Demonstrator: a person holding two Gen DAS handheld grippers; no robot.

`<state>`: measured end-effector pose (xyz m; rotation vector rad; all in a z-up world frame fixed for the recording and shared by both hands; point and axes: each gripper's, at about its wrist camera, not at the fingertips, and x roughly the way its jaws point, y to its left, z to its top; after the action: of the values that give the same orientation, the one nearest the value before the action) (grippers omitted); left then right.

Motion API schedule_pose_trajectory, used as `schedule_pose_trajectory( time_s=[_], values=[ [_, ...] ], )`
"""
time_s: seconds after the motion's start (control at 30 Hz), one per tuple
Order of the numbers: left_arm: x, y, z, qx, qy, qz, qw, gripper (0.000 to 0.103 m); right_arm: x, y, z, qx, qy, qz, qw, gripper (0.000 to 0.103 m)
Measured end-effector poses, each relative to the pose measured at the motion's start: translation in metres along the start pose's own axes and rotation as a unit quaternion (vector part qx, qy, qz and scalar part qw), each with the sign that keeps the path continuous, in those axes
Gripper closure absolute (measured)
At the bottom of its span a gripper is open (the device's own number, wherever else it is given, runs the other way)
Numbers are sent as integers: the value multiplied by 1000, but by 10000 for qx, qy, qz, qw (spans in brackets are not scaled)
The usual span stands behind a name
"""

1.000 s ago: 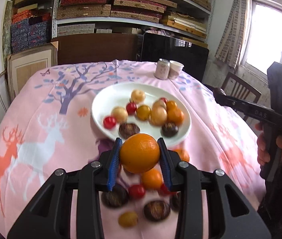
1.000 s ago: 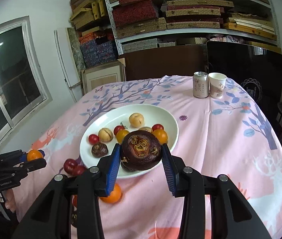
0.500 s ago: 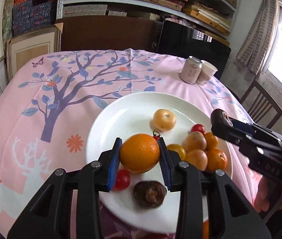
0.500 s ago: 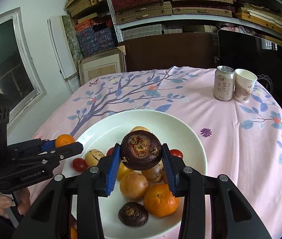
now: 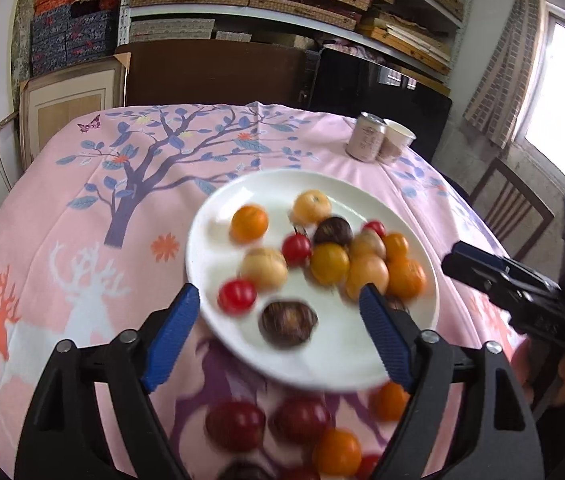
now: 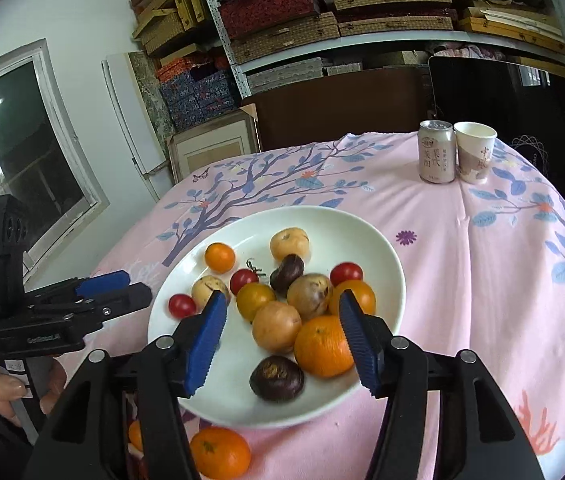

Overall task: Organize fruits
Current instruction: 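Grasp a small yellow lemon-like fruit with the left tool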

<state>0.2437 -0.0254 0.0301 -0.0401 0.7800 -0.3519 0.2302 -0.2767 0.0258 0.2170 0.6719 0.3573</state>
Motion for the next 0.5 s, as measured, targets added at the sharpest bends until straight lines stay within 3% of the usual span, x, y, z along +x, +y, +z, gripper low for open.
schedule_pose_trajectory(
  time_s=[0.17,0.37,0.5],
  values=[
    [-21,-21,-54,400,286,-54,9988,22,-12,-17,-31,336,199,-107,9992,42],
    [-48,-40,-104,687,373,-133,9968,22,-28,-11,-56,173,219,-222,9994,42],
    [-64,-45,-128,958,347,155,9947,22,-36,-12,-72,179,278,-268,9991,34]
  ],
)
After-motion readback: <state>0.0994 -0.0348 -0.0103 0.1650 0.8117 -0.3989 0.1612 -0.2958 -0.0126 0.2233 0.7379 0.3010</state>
